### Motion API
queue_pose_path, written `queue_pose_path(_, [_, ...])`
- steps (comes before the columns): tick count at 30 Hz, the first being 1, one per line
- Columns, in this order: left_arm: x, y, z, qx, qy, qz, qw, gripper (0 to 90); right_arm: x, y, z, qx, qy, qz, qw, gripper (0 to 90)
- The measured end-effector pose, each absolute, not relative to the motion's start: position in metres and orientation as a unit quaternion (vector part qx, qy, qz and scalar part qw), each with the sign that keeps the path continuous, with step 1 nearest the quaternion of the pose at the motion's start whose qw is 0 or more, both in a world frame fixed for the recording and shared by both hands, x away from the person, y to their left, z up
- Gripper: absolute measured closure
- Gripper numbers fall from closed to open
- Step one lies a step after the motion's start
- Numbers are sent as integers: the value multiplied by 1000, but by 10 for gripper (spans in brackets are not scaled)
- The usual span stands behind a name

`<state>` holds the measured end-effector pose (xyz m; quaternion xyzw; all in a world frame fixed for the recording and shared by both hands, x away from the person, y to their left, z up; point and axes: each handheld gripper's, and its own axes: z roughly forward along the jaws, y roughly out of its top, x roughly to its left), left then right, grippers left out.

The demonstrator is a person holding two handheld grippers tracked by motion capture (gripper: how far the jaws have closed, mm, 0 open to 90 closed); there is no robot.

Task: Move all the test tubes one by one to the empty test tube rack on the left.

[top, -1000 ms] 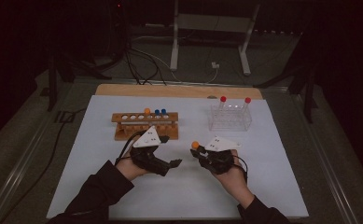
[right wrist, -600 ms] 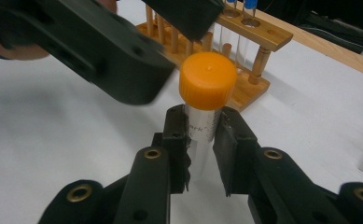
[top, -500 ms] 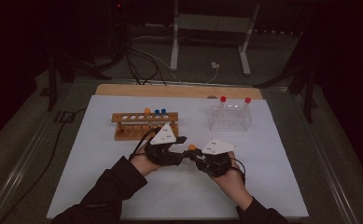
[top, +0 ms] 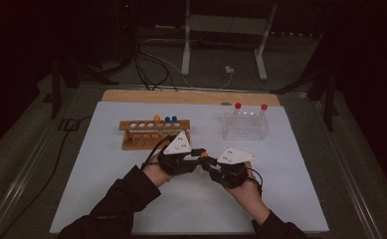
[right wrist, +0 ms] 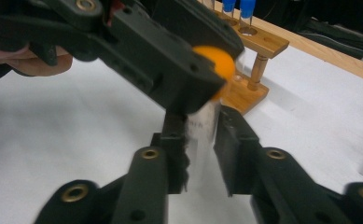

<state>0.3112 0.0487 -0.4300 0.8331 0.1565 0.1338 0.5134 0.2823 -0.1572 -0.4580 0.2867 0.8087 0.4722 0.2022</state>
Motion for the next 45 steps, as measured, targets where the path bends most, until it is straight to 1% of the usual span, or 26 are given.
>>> queue_pose_path(3, [312, 58, -427, 828, 169, 143, 515, 715, 282, -158, -458, 290, 803, 477, 208, 657])
queue_pose_path(13, [318, 107, -421, 815, 221, 175, 506, 715, 281, -162, -456, 299, 790, 492, 210, 422])
queue_pose_path(14, [318, 113, -420, 814, 225, 186, 503, 716, 282, -161, -456, 300, 790, 492, 209, 400])
queue_pose_path(16, [319, 123, -417, 807, 236, 193, 506, 716, 282, -161, -457, 300, 790, 492, 210, 387])
queue_pose_path(19, [321, 137, -411, 800, 248, 212, 503, 716, 282, -160, -457, 299, 790, 493, 211, 328])
queue_pose_path(21, [324, 148, -407, 792, 259, 221, 507, 716, 282, -159, -456, 301, 787, 494, 213, 260])
queue_pose_path(23, [327, 156, -405, 788, 265, 231, 505, 716, 281, -159, -456, 304, 786, 493, 216, 247])
queue_pose_path(24, [331, 161, -404, 784, 273, 232, 508, 716, 281, -159, -455, 305, 785, 493, 218, 218])
queue_pose_path(28, [341, 172, -399, 773, 290, 249, 507, 716, 282, -161, -454, 313, 778, 496, 224, 133])
queue_pose_path(29, [343, 174, -398, 770, 292, 256, 505, 716, 282, -161, -453, 315, 777, 496, 224, 101])
queue_pose_path(32, [349, 178, -394, 762, 302, 267, 507, 716, 283, -163, -453, 319, 777, 497, 218, 37])
queue_pose_path(34, [354, 180, -393, 758, 309, 273, 506, 716, 283, -163, -453, 319, 779, 495, 217, 35])
queue_pose_path(36, [357, 181, -392, 755, 313, 280, 505, 716, 284, -164, -454, 313, 782, 497, 206, 7])
queue_pose_path(37, [360, 182, -391, 751, 317, 277, 508, 716, 284, -164, -454, 312, 782, 499, 206, 7])
queue_pose_path(42, [370, 182, -387, 738, 327, 305, 506, 715, 284, -167, -453, 308, 780, 507, 198, 0])
queue_pose_path(45, [377, 185, -388, 727, 340, 310, 510, 715, 284, -168, -452, 309, 779, 508, 197, 0])
